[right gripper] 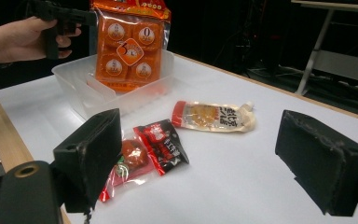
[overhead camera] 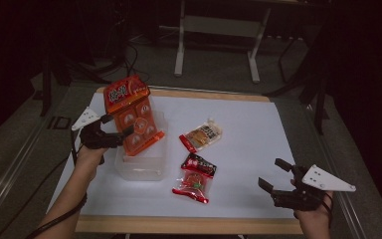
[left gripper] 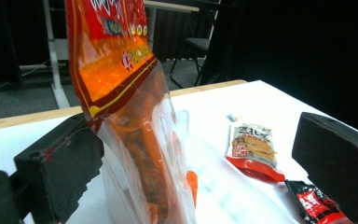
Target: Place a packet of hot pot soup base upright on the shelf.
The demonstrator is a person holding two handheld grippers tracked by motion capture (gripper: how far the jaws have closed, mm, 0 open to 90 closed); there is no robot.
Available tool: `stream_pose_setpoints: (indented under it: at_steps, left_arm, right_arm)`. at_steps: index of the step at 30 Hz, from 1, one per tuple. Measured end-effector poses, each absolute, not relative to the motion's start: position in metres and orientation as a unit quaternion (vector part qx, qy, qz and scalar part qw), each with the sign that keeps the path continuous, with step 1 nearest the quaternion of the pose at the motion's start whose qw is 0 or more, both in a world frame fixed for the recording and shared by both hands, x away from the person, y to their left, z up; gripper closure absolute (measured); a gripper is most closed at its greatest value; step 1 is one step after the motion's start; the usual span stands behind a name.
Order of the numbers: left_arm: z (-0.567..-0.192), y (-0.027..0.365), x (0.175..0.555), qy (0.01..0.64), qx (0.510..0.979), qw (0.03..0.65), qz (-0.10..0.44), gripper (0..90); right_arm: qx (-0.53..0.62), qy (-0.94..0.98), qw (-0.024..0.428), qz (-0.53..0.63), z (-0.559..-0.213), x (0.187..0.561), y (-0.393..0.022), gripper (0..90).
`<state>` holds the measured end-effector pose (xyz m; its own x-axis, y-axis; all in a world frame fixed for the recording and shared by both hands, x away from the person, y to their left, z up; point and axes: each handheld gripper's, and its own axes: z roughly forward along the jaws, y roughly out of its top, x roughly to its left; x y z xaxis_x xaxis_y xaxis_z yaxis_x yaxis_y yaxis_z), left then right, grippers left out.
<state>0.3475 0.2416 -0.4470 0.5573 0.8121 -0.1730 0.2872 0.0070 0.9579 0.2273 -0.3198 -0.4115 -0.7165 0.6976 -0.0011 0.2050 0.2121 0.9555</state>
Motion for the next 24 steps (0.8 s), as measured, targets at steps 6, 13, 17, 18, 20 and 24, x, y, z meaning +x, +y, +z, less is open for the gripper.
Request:
stream_pose_setpoints:
  at_steps: [6, 13, 17, 18, 20, 24]
  left_arm:
    - [-0.444, 0.246, 0.339, 0.409, 0.671, 0.574, 0.230, 2.2]
    - [-0.441, 0.250, 0.323, 0.399, 0.674, 0.578, 0.228, 2.1]
    - [-0.438, 0.254, 0.313, 0.395, 0.674, 0.581, 0.230, 1.8]
    - [-0.438, 0.254, 0.310, 0.394, 0.674, 0.581, 0.229, 1.8]
    - [-0.437, 0.252, 0.304, 0.384, 0.684, 0.575, 0.232, 1.8]
    - [-0.437, 0.251, 0.294, 0.372, 0.689, 0.579, 0.228, 1.8]
  right_arm:
    - [0.299, 0.747, 0.224, 0.550, -0.412, 0.228, -0.321, 14.9]
    - [0.295, 0.756, 0.229, 0.537, -0.412, 0.230, -0.319, 14.9]
    - [0.296, 0.758, 0.218, 0.539, -0.412, 0.233, -0.317, 17.2]
    - [0.296, 0.757, 0.219, 0.539, -0.412, 0.233, -0.317, 17.2]
    - [0.293, 0.758, 0.211, 0.544, -0.412, 0.235, -0.316, 17.1]
    - [0.285, 0.762, 0.209, 0.542, -0.411, 0.239, -0.314, 15.3]
